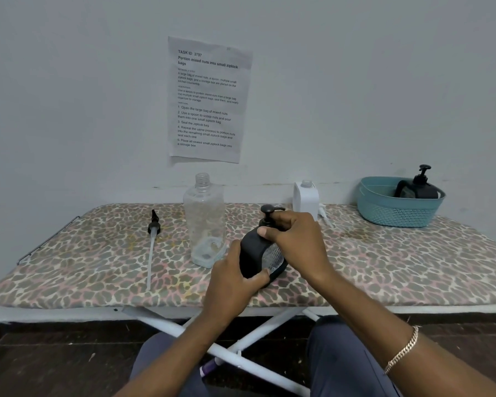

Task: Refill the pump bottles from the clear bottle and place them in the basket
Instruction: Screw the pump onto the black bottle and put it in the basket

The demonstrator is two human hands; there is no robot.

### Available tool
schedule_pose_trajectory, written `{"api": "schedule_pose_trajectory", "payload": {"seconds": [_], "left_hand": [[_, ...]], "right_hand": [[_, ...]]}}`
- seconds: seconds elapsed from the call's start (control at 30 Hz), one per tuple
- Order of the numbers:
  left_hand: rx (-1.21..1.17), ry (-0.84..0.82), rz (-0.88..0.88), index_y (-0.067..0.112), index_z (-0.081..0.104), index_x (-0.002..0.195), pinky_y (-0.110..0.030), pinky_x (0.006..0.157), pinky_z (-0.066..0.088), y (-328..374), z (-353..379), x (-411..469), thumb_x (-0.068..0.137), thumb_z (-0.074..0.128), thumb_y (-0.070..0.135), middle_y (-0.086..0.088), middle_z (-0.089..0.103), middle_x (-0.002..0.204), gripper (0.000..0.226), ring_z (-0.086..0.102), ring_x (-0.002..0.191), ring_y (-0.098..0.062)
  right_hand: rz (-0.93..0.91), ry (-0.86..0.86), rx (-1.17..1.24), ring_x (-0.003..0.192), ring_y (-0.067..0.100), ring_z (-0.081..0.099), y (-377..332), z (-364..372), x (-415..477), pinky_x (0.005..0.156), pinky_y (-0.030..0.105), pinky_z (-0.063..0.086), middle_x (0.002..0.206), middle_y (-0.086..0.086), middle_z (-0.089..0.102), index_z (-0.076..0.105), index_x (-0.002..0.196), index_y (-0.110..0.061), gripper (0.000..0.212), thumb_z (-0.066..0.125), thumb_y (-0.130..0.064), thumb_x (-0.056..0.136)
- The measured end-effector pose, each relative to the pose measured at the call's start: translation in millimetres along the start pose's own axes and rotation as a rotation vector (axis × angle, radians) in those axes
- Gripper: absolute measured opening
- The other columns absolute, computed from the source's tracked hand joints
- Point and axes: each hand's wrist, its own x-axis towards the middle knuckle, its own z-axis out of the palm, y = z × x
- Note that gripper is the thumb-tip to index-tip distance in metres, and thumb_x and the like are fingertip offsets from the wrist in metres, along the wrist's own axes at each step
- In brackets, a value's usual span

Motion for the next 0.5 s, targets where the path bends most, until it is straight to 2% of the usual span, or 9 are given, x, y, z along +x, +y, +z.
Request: {"api": "schedule_pose_trajectory", "payload": {"seconds": [0.13,0.23,0.3,0.37,0.5], "left_hand": [[-0.029,-0.020,-0.012,0.030,0.056,0.115,-0.042,0.067,0.058,-3,-1,0,0.081,0.081,0.042,0.007,0.071,0.084,0.044,0.069,0.074,-0.012],[-0.099,-0.049,-0.025,0.033,0.059,0.121,-0.043,0.079,0.061,-3,-5,2,0.084,0.085,0.033,0.010,0.075,0.097,0.046,0.073,0.088,-0.010],[-0.153,-0.095,-0.047,0.035,0.059,0.123,-0.041,0.085,0.062,-1,-8,3,0.085,0.086,0.025,0.016,0.075,0.104,0.047,0.074,0.095,-0.007],[-0.192,-0.140,-0.063,0.034,0.060,0.126,-0.041,0.090,0.063,0,-10,5,0.084,0.085,0.023,0.016,0.075,0.109,0.050,0.075,0.101,-0.007],[-0.240,-0.187,-0.086,0.032,0.060,0.128,-0.046,0.094,0.062,5,-12,8,0.076,0.085,0.030,0.008,0.076,0.114,0.057,0.075,0.106,-0.014]], "right_hand": [[-0.020,-0.101,-0.050,0.099,-0.006,0.070,1,-9,6,0.089,0.015,0.052,0.105,-0.015,0.077,0.079,0.112,-0.023,0.029,0.084,-0.026,0.084],[0.000,-0.251,-0.147,0.111,0.003,0.068,1,-20,16,0.101,0.031,0.052,0.119,-0.016,0.074,0.075,0.122,-0.026,0.044,0.085,-0.039,0.081],[0.004,-0.357,-0.195,0.120,0.006,0.063,1,-27,20,0.106,0.036,0.048,0.129,-0.017,0.068,0.071,0.128,-0.029,0.054,0.085,-0.047,0.079],[0.000,-0.453,-0.217,0.127,0.005,0.058,-1,-35,24,0.110,0.035,0.044,0.138,-0.019,0.062,0.065,0.136,-0.033,0.063,0.084,-0.051,0.079],[0.024,-0.618,-0.284,0.132,0.004,0.052,-6,-56,30,0.110,0.030,0.038,0.146,-0.020,0.056,0.056,0.144,-0.041,0.074,0.087,-0.046,0.078]]}}
